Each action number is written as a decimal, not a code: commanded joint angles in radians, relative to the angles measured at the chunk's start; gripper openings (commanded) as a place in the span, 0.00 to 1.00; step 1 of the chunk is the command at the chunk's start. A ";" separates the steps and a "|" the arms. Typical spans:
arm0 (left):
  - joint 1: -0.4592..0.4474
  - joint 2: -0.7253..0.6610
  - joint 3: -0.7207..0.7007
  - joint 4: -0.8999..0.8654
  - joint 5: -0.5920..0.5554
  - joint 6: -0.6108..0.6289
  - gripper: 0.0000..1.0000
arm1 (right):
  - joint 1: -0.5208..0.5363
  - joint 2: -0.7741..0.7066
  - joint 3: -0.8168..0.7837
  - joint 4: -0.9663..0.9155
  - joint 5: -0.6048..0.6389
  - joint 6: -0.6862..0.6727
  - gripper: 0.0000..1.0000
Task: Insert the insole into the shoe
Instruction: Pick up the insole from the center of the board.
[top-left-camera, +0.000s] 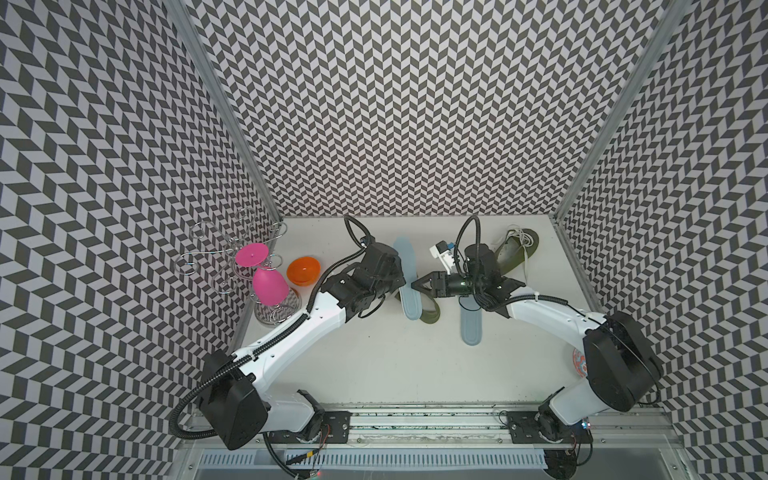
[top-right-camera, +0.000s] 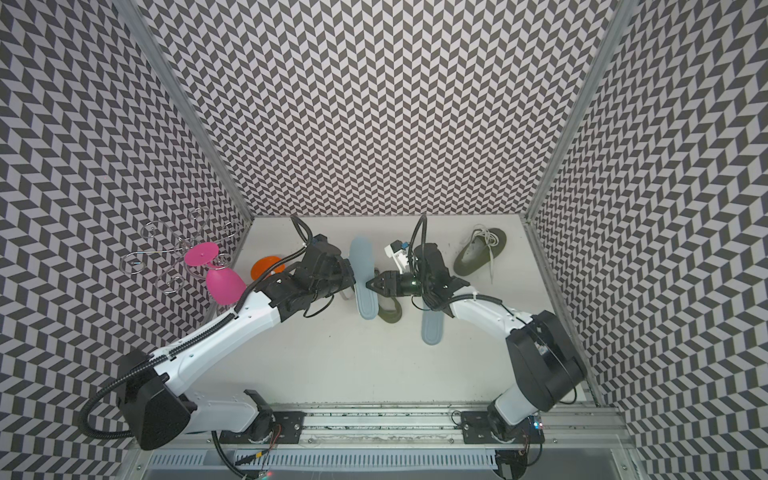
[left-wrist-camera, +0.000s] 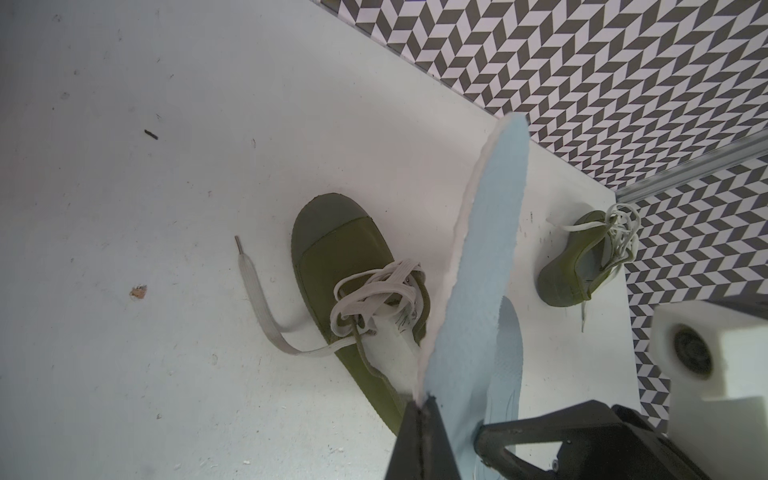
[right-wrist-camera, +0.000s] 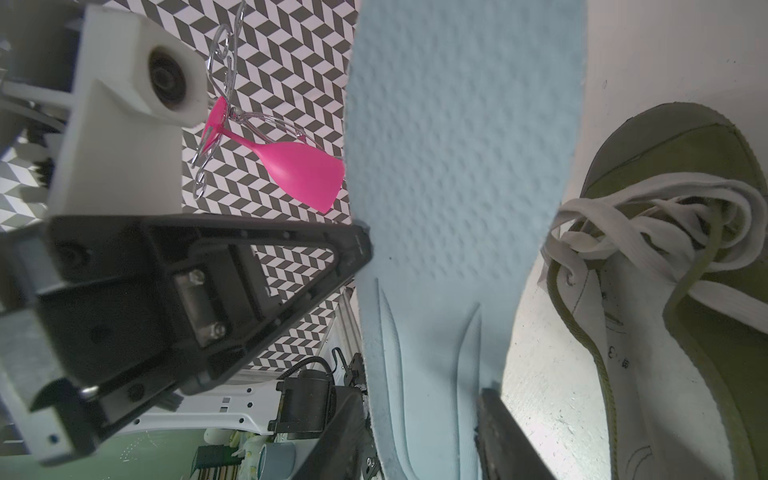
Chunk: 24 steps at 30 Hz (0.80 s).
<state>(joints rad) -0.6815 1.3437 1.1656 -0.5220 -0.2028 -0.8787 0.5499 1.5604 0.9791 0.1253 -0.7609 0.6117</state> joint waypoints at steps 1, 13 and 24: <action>-0.011 0.008 0.040 0.024 0.003 0.015 0.00 | -0.019 0.009 -0.008 0.070 0.012 0.008 0.45; -0.013 0.028 0.042 0.027 0.009 0.054 0.00 | -0.087 -0.013 0.004 0.005 -0.020 -0.095 0.50; -0.022 0.033 0.037 0.075 0.050 0.055 0.00 | -0.070 0.032 -0.008 0.150 -0.078 -0.002 0.48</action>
<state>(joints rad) -0.6956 1.3739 1.1770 -0.4870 -0.1612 -0.8299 0.4667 1.5696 0.9703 0.1982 -0.8135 0.5854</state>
